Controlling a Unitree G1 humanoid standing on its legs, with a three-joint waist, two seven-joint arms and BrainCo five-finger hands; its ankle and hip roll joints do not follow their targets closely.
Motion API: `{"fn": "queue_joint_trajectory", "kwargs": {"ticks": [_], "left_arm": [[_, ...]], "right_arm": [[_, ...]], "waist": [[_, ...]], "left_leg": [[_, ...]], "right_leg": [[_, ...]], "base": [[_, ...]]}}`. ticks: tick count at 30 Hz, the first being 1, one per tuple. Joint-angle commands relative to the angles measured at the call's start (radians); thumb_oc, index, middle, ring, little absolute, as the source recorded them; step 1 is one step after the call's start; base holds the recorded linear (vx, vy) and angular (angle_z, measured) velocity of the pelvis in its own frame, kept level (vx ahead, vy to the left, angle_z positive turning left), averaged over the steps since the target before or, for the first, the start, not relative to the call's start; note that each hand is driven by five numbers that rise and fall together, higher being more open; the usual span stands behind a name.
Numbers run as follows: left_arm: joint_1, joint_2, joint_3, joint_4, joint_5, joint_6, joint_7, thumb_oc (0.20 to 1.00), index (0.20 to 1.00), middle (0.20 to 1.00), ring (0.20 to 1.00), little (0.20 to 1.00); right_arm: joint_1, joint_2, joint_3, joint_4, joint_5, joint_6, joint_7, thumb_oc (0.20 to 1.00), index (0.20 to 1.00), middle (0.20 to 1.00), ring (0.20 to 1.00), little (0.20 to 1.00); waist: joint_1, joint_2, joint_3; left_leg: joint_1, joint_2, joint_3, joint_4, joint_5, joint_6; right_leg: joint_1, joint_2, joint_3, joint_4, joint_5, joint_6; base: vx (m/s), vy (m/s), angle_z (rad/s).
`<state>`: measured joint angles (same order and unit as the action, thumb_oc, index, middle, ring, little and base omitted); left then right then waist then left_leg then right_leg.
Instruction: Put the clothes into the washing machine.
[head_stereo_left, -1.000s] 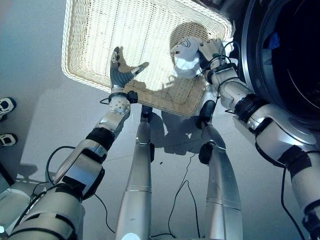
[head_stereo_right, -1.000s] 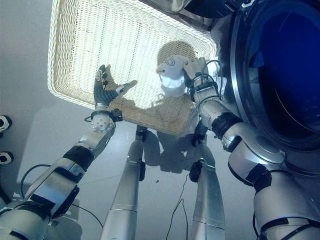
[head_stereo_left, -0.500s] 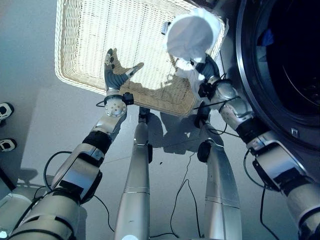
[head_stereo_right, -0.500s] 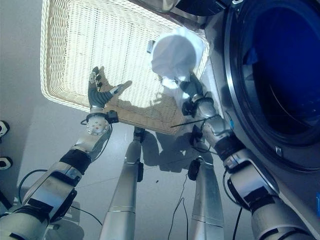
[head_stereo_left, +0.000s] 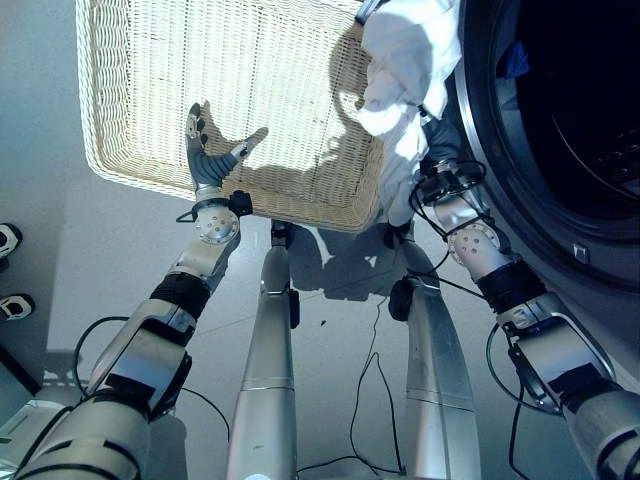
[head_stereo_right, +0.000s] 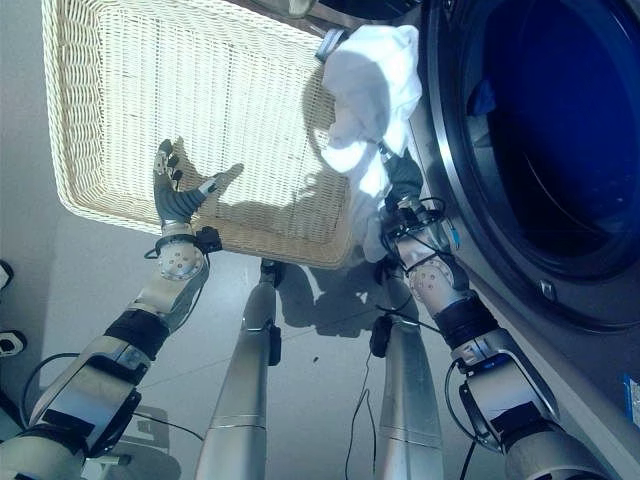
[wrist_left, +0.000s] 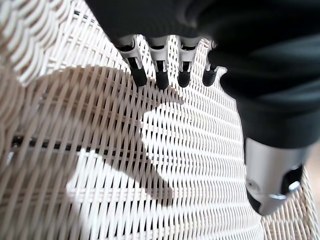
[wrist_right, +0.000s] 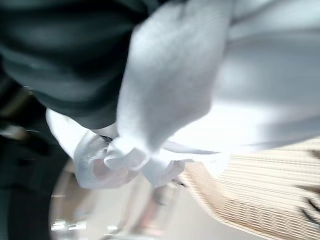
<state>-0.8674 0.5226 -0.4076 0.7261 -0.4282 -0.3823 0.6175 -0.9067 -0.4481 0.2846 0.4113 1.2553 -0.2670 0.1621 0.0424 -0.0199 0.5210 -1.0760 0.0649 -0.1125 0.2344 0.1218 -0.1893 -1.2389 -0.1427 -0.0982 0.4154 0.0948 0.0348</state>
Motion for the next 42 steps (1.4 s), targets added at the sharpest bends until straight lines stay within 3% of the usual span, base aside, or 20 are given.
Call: {"fn": "queue_joint_trajectory", "kwargs": {"ticks": [1,10,15,16,17,19,20,22,23,25,26,27,29,30,31,37,39,42], "left_arm": [[-0.008,-0.030,0.055,0.018,-0.043,-0.021,-0.043,1.000,1.000,1.000,1.000,1.000],[-0.009,-0.016,0.061,0.034,-0.056,-0.031,-0.050,1.000,1.000,1.000,1.000,1.000],[-0.031,0.006,0.055,0.066,-0.084,-0.038,-0.064,1.000,1.000,1.000,1.000,1.000],[-0.053,0.013,0.045,0.084,-0.099,-0.035,-0.077,1.000,1.000,1.000,1.000,1.000],[-0.065,0.019,0.034,0.092,-0.110,-0.028,-0.082,1.000,1.000,1.000,1.000,1.000],[-0.063,0.032,0.026,0.101,-0.128,-0.032,-0.096,1.000,1.000,1.000,1.000,1.000],[-0.051,0.036,0.021,0.103,-0.133,-0.042,-0.100,1.000,1.000,1.000,1.000,1.000],[0.025,0.040,0.002,0.086,-0.134,-0.106,-0.085,1.000,1.000,1.000,1.000,1.000],[0.025,0.040,0.002,0.086,-0.134,-0.106,-0.085,1.000,1.000,1.000,1.000,1.000],[0.062,0.046,-0.001,0.069,-0.135,-0.125,-0.079,1.000,1.000,1.000,1.000,1.000],[0.062,0.046,-0.001,0.069,-0.135,-0.125,-0.079,1.000,1.000,1.000,1.000,1.000],[0.115,0.081,0.004,0.031,-0.145,-0.131,-0.080,1.000,1.000,1.000,1.000,1.000],[0.127,0.090,0.007,0.023,-0.144,-0.132,-0.082,1.000,1.000,1.000,1.000,1.000],[0.127,0.090,0.007,0.023,-0.144,-0.132,-0.082,1.000,1.000,1.000,1.000,1.000],[0.153,0.112,0.026,0.006,-0.153,-0.127,-0.094,1.000,1.000,1.000,1.000,1.000],[0.146,0.133,0.045,0.020,-0.165,-0.111,-0.142,1.000,1.000,1.000,1.000,1.000],[0.128,0.138,0.034,0.041,-0.170,-0.114,-0.165,1.000,1.000,1.000,1.000,1.000],[0.121,0.141,0.026,0.059,-0.189,-0.120,-0.179,1.000,1.000,1.000,1.000,1.000]], "right_arm": [[0.012,-0.038,-0.042,-0.131,0.104,-0.122,0.041,0.200,0.200,0.200,0.200,0.200],[0.033,-0.062,-0.110,-0.094,0.148,-0.152,0.020,0.200,0.200,0.200,0.200,0.200],[0.018,-0.110,-0.154,0.052,0.185,-0.133,-0.032,0.200,0.200,0.200,0.200,0.200],[-0.015,-0.129,-0.149,0.151,0.191,-0.103,-0.098,0.200,0.200,0.200,0.200,0.200],[-0.054,-0.153,-0.147,0.213,0.216,-0.117,-0.191,0.200,0.200,0.200,0.200,0.200],[-0.129,-0.207,-0.168,0.302,0.290,-0.146,-0.262,0.200,0.200,0.200,0.200,0.200],[-0.157,-0.233,-0.180,0.337,0.294,-0.183,-0.298,0.200,0.200,0.200,0.200,0.200],[-0.268,-0.335,-0.181,0.426,0.181,-0.359,-0.540,0.200,0.200,0.200,0.200,0.200],[-0.268,-0.335,-0.181,0.426,0.181,-0.359,-0.540,0.200,0.200,0.200,0.200,0.200],[-0.311,-0.385,-0.179,0.432,0.089,-0.420,-0.685,0.200,0.200,0.200,0.200,0.200],[-0.311,-0.385,-0.179,0.432,0.089,-0.420,-0.685,0.200,0.200,0.200,0.200,0.200],[-0.363,-0.506,-0.173,0.405,-0.083,-0.451,-0.955,0.278,0.278,0.278,0.278,0.278],[-0.370,-0.542,-0.176,0.399,-0.125,-0.448,-1.005,0.429,0.429,0.429,0.429,0.429],[-0.370,-0.542,-0.176,0.399,-0.125,-0.448,-1.005,0.429,0.429,0.429,0.429,0.429],[-0.343,-0.623,-0.194,0.371,-0.148,-0.438,-1.036,1.000,1.000,1.000,1.000,1.000],[-0.316,-0.657,-0.204,0.358,-0.123,-0.387,-0.991,1.000,1.000,1.000,1.000,1.000],[-0.327,-0.655,-0.189,0.416,-0.096,-0.388,-0.947,1.000,1.000,1.000,1.000,1.000],[-0.352,-0.648,-0.154,0.458,-0.133,-0.373,-0.962,1.000,1.000,1.000,1.000,1.000]], "waist": [[-0.042,0.052,-0.001],[-0.053,0.047,-0.001],[-0.060,0.044,-0.001],[-0.056,0.047,-0.001],[-0.053,0.050,-0.001],[-0.048,0.055,-0.001],[-0.045,0.056,-0.001],[-0.034,0.057,-0.001],[-0.034,0.057,-0.001],[-0.029,0.053,-0.001],[-0.029,0.053,-0.001],[-0.035,0.035,-0.001],[-0.039,0.028,-0.001],[-0.039,0.028,-0.001],[-0.055,0.011,-0.001],[-0.056,-0.004,-0.001],[-0.047,0.000,-0.001],[-0.040,0.013,-0.001]], "left_leg": [[0.020,-0.122,0.092,-0.034,0.032,0.121],[0.023,-0.116,0.097,-0.036,0.026,0.120],[0.024,-0.110,0.099,-0.032,0.018,0.113],[0.029,-0.108,0.101,-0.035,0.019,0.110],[0.035,-0.109,0.097,-0.034,0.018,0.109],[0.038,-0.105,0.093,-0.023,0.010,0.106],[0.037,-0.102,0.093,-0.019,0.006,0.105],[0.039,-0.098,0.084,-0.019,-0.008,0.106],[0.039,-0.098,0.084,-0.019,-0.008,0.106],[0.042,-0.099,0.078,-0.020,-0.012,0.109],[0.042,-0.099,0.078,-0.020,-0.012,0.109],[0.049,-0.098,0.072,-0.016,-0.017,0.114],[0.048,-0.097,0.071,-0.014,-0.017,0.116],[0.048,-0.097,0.071,-0.014,-0.017,0.116],[0.054,-0.097,0.067,-0.005,-0.020,0.119],[0.065,-0.103,0.060,-0.004,-0.023,0.127],[0.064,-0.112,0.052,-0.004,-0.021,0.127],[0.061,-0.121,0.045,-0.009,-0.019,0.129]], "right_leg": [[0.086,0.113,-0.068,-0.082,0.052,0.087],[0.089,0.112,-0.066,-0.083,0.054,0.093],[0.092,0.108,-0.064,-0.090,0.058,0.098],[0.097,0.108,-0.065,-0.093,0.058,0.097],[0.101,0.112,-0.062,-0.094,0.059,0.095],[0.107,0.111,-0.059,-0.092,0.055,0.095],[0.108,0.108,-0.058,-0.089,0.052,0.095],[0.115,0.111,-0.056,-0.094,0.051,0.095],[0.115,0.111,-0.056,-0.094,0.051,0.095],[0.119,0.113,-0.058,-0.092,0.050,0.093],[0.119,0.113,-0.058,-0.092,0.050,0.093],[0.133,0.126,-0.058,-0.093,0.050,0.090],[0.136,0.128,-0.057,-0.092,0.051,0.089],[0.136,0.128,-0.057,-0.092,0.051,0.089],[0.147,0.139,-0.050,-0.095,0.053,0.086],[0.162,0.145,-0.046,-0.102,0.046,0.082],[0.163,0.140,-0.048,-0.106,0.044,0.082],[0.157,0.137,-0.049,-0.110,0.042,0.079]], "base": [[0.00,0.000,0.00],[0.00,-0.001,-0.01],[-0.01,-0.002,-0.05],[0.00,-0.004,-0.08],[0.01,-0.015,-0.07],[0.01,-0.005,-0.04],[0.00,0.000,0.00],[0.00,0.000,0.00],[0.00,0.000,0.00],[0.00,0.000,0.00],[0.00,0.000,0.00],[0.00,0.000,0.00],[0.00,0.000,0.00],[0.00,0.000,0.00],[0.00,0.000,0.00],[0.00,0.000,0.00],[0.02,-0.023,-0.03],[0.00,0.000,0.00]]}}
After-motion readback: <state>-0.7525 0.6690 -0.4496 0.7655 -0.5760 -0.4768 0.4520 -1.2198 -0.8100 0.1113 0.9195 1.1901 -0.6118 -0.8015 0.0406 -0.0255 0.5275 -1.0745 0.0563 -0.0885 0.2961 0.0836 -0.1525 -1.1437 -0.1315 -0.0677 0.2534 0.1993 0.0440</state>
